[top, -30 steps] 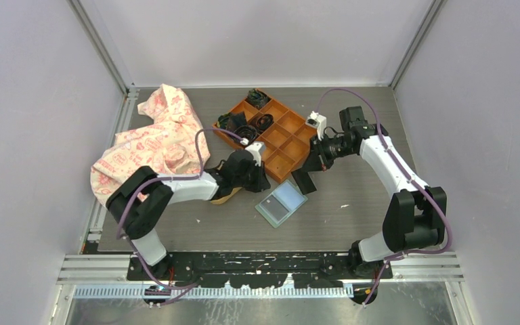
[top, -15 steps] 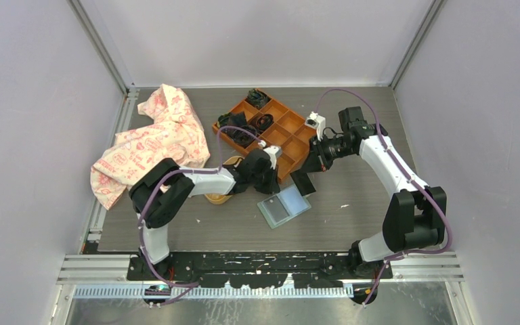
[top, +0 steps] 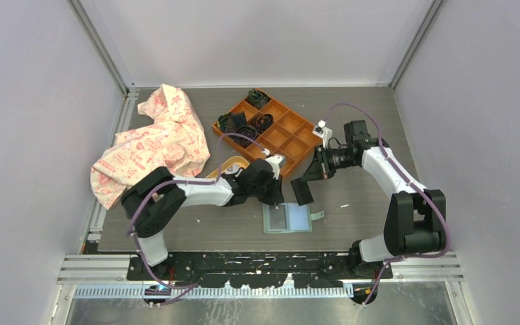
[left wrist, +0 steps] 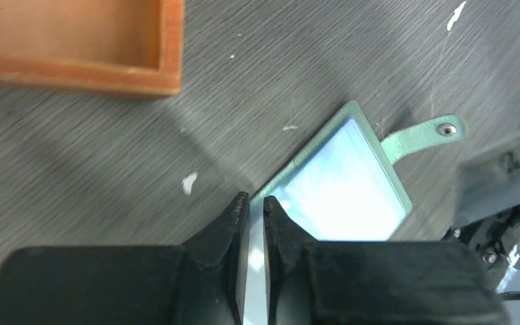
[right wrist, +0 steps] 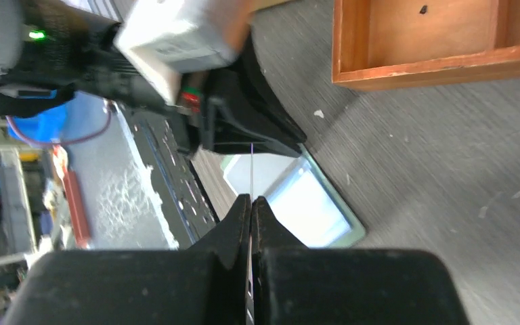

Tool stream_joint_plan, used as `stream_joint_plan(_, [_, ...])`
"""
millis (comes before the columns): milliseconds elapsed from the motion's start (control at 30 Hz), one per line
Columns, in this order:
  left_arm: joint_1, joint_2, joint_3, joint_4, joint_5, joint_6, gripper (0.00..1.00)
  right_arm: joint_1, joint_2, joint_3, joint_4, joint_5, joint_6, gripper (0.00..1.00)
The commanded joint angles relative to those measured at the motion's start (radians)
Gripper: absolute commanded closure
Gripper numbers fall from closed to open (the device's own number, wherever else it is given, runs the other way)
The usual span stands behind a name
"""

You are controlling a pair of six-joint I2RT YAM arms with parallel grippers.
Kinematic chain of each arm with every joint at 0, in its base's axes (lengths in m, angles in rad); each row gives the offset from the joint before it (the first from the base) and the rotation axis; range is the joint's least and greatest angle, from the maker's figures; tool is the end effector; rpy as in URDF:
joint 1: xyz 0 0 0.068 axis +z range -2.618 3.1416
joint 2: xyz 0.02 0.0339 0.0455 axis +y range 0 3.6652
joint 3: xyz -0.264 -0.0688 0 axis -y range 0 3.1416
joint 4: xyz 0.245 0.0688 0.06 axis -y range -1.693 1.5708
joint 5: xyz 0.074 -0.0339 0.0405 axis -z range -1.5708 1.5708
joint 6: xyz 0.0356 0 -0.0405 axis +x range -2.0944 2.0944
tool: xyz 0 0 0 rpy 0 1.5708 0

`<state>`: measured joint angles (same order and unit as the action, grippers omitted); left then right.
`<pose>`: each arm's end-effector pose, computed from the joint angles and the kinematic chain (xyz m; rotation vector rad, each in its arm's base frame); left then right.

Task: Put the credit cards into the card holder
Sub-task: Insert the credit card into the card slot.

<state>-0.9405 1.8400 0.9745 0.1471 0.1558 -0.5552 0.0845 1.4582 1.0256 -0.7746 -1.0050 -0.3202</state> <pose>0.2177 -0.3077 0.1485 0.5580 2.4042 -0.9027 0.2675 0.0528 0.2406 -0.7177 2.2953 1.2541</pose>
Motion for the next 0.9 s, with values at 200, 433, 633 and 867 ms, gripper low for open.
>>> stream_joint_plan(200, [0.005, -0.446, -0.277, 0.181, -0.136, -0.011, 0.77, 0.0, -0.297, -0.409, 0.788, -0.023, 0.679, 0.99])
stream_joint_plan(433, [0.009, -0.64, -0.519, 0.38, -0.065, -0.034, 0.64, -0.002, -0.301, -0.454, 0.68, 0.132, 0.801, 0.99])
stream_joint_plan(633, [0.002, -0.672, -0.622, 0.444, -0.002, -0.095, 0.61, 0.001, -0.3, -0.503, 0.548, 0.124, 0.667, 0.99])
stream_joint_plan(867, [-0.133, -0.639, -0.672, 0.47, -0.121, -0.09, 0.57, 0.002, -0.275, -0.545, 0.639, 0.094, 0.735, 0.99])
